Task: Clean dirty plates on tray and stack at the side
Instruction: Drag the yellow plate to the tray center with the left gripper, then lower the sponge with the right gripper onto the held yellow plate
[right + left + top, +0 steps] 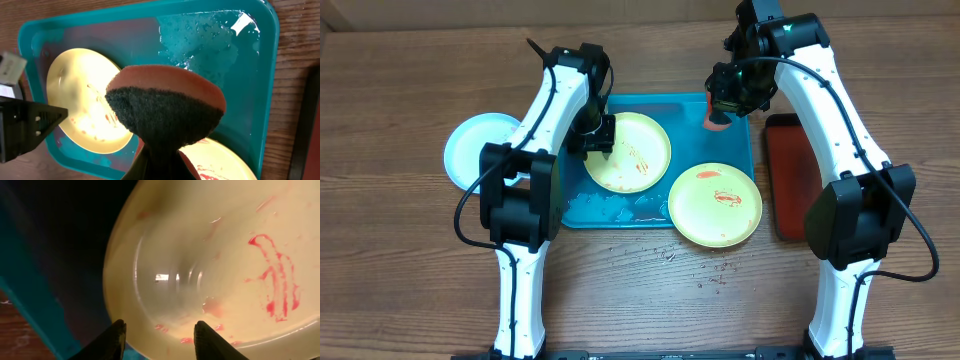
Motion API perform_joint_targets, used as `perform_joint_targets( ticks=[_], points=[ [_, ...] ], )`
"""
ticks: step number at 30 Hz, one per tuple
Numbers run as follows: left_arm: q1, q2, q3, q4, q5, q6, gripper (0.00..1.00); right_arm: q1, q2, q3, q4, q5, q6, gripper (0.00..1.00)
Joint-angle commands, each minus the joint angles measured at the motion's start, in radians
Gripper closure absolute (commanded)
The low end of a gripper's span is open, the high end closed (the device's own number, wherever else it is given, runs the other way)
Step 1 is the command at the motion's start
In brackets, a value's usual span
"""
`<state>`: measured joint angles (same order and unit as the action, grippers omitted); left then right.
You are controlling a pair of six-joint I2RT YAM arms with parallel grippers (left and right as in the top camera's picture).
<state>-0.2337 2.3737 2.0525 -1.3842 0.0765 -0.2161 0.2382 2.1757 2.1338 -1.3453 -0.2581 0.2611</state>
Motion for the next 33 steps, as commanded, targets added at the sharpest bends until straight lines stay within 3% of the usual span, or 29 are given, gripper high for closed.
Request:
perform_joint_targets(
  ticks=[1, 11, 16, 25, 33],
  points=[
    [0.005, -0.088, 0.05, -0.034, -0.033, 0.025, 0.52, 0.003, -0.039, 0.02, 0.016, -0.006, -0.008, 0.95],
    [0.011, -0.195, -0.035, -0.047, -0.062, -0.108, 0.52, 0.003, -0.039, 0.02, 0.019, -0.006, -0.008, 0.95],
    [0.011, -0.212, -0.213, 0.059, -0.06, -0.165, 0.56, 0.003, -0.039, 0.02, 0.019, -0.006, -0.008, 0.95],
    [0.028, -0.378, -0.526, 0.329, -0.058, -0.237, 0.48, 0.003, -0.039, 0.02, 0.019, -0.006, -0.008, 0.95],
    [0.061, -0.386, -0.666, 0.509, 0.006, -0.307, 0.76, 0.003, -0.039, 0.02, 0.019, -0.006, -0.008, 0.95]
  ],
)
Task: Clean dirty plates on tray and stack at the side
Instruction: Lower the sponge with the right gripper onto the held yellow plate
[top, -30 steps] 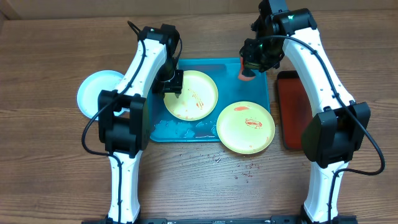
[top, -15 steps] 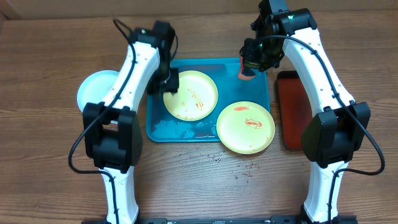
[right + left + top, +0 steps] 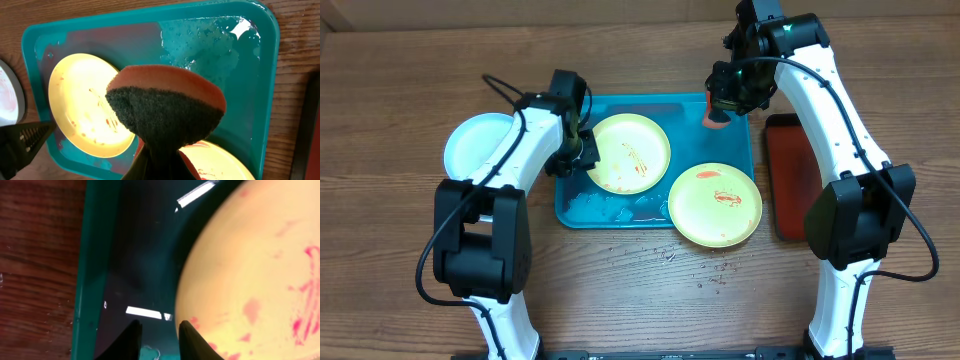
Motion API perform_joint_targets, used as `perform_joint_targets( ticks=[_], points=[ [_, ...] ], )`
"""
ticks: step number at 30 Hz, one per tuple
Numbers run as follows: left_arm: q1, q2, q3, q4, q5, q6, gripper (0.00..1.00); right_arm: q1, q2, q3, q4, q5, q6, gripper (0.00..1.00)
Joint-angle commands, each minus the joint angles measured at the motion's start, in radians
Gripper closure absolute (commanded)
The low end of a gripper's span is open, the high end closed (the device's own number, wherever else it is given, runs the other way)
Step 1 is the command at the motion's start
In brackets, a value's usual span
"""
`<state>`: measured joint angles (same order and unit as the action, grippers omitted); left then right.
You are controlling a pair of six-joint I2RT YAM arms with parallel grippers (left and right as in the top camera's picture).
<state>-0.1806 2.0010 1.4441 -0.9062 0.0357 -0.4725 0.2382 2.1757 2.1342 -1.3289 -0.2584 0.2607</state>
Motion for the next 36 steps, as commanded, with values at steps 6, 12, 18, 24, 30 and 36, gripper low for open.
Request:
perform_joint_targets(
  ticks=[6, 12, 18, 24, 30, 36],
  points=[
    [0.008, -0.013, -0.104, 0.069, 0.093, -0.082, 0.78, 0.003, -0.039, 0.019, 0.005, -0.005, -0.007, 0.95],
    [0.008, -0.011, -0.107, 0.099, 0.087, -0.093, 0.78, 0.003, -0.039, 0.019, 0.013, -0.006, -0.006, 0.95],
    [0.008, -0.011, -0.107, 0.169, -0.027, 0.023, 0.96, 0.01, -0.039, 0.012, 0.015, -0.01, -0.003, 0.95],
    [0.008, -0.011, -0.107, 0.283, -0.017, 0.317, 0.96, 0.064, -0.038, -0.053, 0.069, -0.01, -0.003, 0.95],
    [0.008, -0.011, -0.107, 0.312, 0.004, 0.454, 0.96, 0.141, -0.036, -0.163, 0.165, -0.038, -0.003, 0.95],
    [0.009, -0.011, -0.107, 0.29, 0.159, 0.438, 0.96, 0.234, -0.029, -0.275, 0.322, -0.043, 0.003, 0.95]
  ],
)
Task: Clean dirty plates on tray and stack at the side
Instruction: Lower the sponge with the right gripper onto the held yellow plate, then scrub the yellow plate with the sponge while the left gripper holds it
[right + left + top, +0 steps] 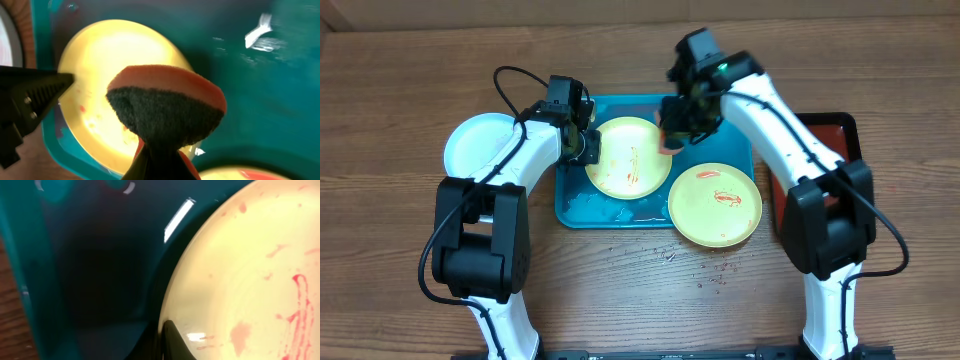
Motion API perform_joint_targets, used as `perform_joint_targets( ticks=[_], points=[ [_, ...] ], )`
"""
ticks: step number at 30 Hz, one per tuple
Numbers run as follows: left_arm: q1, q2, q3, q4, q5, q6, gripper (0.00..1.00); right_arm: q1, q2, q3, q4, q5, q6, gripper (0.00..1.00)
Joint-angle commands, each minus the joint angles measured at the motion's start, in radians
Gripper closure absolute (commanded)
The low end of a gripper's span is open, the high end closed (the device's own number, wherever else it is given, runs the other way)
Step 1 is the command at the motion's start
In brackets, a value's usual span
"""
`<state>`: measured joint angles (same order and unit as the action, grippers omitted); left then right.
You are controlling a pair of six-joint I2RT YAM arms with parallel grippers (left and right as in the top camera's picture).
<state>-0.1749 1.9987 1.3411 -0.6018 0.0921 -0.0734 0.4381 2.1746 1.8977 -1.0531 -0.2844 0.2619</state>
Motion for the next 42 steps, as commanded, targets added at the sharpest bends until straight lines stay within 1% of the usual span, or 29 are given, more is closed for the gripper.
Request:
perform_joint_targets(
  ticks=[1, 5, 7, 14, 19, 24, 31, 34, 38, 42],
  points=[
    [0.005, -0.009, -0.004, -0.023, 0.118, 0.017, 0.96, 0.045, -0.024, -0.047, 0.063, -0.016, 0.008, 0.96],
    [0.02, -0.009, -0.004, -0.054, 0.12, -0.122, 0.96, 0.066, -0.011, -0.074, 0.108, -0.002, 0.061, 0.96],
    [0.031, -0.009, -0.004, -0.064, 0.132, -0.145, 0.96, 0.067, -0.006, -0.093, 0.124, 0.002, 0.086, 0.96],
    [0.061, -0.009, -0.004, -0.082, 0.164, -0.144, 0.96, 0.067, 0.018, -0.142, 0.146, 0.003, 0.099, 0.96],
    [0.064, -0.009, -0.004, -0.083, 0.172, -0.144, 0.96, 0.071, 0.079, -0.143, 0.148, -0.004, 0.114, 0.96],
    [0.063, -0.009, -0.004, -0.082, 0.206, -0.144, 0.96, 0.084, 0.129, -0.143, 0.164, -0.076, 0.136, 0.96],
    [0.064, -0.009, -0.004, -0.067, 0.303, -0.149, 0.96, 0.134, 0.135, -0.143, 0.256, -0.16, 0.193, 0.96],
    [0.064, -0.009, -0.004, -0.065, 0.301, -0.175, 0.96, 0.173, 0.135, -0.143, 0.28, -0.159, 0.215, 0.96],
    [0.066, -0.009, -0.004, -0.064, 0.301, -0.175, 0.96, 0.208, 0.136, -0.143, 0.278, -0.153, 0.214, 0.96],
    [0.082, -0.009, -0.004, -0.063, 0.299, -0.179, 0.96, 0.208, 0.135, -0.143, 0.246, -0.123, 0.214, 0.96]
  ],
)
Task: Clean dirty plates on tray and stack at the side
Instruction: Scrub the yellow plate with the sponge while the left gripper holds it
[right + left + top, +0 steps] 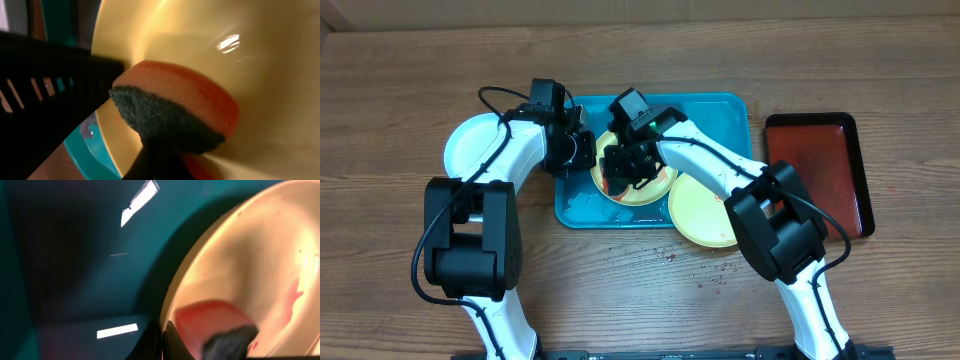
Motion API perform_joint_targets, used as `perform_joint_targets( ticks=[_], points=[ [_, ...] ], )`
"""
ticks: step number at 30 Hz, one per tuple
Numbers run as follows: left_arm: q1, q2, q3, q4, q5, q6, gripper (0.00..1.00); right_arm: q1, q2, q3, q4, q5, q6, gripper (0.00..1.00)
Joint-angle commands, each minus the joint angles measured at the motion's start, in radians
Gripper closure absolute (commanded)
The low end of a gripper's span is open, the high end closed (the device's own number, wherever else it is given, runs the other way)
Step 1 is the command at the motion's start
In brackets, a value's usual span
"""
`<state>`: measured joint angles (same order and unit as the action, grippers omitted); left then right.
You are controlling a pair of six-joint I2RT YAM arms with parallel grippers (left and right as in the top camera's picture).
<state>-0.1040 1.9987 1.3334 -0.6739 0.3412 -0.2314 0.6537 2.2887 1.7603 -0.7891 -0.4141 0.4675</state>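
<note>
A yellow plate streaked with red lies in the teal tray. My left gripper is shut on its left rim; in the left wrist view the two fingers pinch the edge of the plate. My right gripper is shut on an orange sponge with a dark scouring side, pressed against the plate near the left gripper. The sponge also shows in the left wrist view. A second stained yellow plate overlaps the tray's front right edge.
A white plate sits on the wooden table left of the tray. A dark red tray lies to the right. Soapy water pools on the teal tray's front left. Crumbs dot the table in front of the tray.
My right gripper with the sponge was over the plate's right edge and is now down on its left part, close to the left gripper. The left gripper stays shut on the rim.
First my left gripper hung open over the plate in the tray while the right held the sponge above the tray's back right corner. Then the left sat open at the plate's left rim. Then it was shut on the rim, the sponge over the plate, now pressed on it.
</note>
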Motion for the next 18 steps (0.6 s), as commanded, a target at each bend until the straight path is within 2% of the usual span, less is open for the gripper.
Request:
perform_joint_targets(
  ticks=[1, 8, 18],
  points=[
    [0.016, -0.009, 0.003, 0.009, 0.048, -0.024, 0.96, -0.012, 0.022, -0.005, -0.033, 0.025, 0.008, 0.96],
    [0.079, -0.009, 0.003, 0.004, 0.023, -0.031, 0.96, -0.078, 0.021, -0.003, -0.115, 0.129, -0.004, 0.96],
    [0.102, -0.009, 0.003, -0.053, 0.016, 0.054, 0.96, -0.143, 0.021, 0.007, -0.046, 0.19, -0.021, 0.96]
  ],
)
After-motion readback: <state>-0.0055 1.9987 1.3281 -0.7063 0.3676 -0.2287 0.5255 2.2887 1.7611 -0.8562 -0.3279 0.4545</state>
